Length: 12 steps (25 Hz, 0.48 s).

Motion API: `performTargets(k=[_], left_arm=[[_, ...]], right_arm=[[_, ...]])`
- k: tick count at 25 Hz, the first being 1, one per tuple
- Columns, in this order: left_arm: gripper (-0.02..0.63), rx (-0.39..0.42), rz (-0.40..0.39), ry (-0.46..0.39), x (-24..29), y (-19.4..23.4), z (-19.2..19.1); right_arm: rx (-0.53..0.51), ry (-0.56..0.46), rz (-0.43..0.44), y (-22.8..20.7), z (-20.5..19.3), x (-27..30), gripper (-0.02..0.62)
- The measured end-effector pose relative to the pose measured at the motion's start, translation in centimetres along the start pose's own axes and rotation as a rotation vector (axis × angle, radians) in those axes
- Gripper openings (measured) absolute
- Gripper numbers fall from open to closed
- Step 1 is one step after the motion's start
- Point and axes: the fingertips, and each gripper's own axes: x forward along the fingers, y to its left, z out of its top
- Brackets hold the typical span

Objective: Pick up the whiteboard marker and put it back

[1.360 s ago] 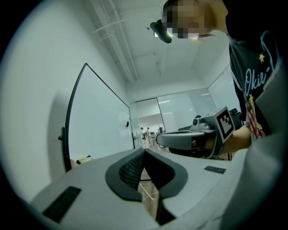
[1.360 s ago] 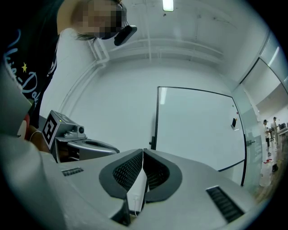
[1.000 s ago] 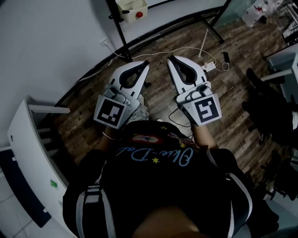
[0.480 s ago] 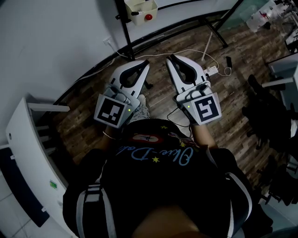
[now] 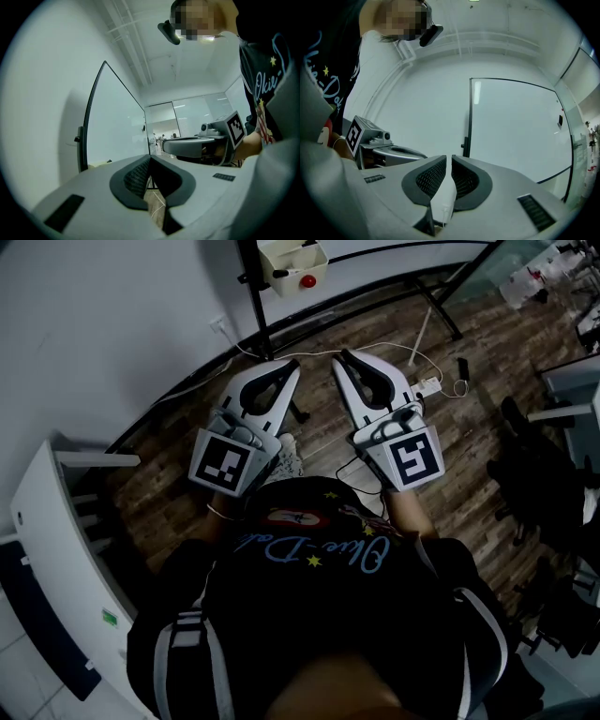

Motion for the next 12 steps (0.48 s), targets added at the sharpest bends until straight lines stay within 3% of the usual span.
performTargets(k=[12], left_arm=[[0.015, -0.007, 0.019, 0.004, 1.5, 2.9, -0.6]], right_arm=[[-0.025, 0.011, 0.009, -1.9, -0.8, 3.0, 0.046]])
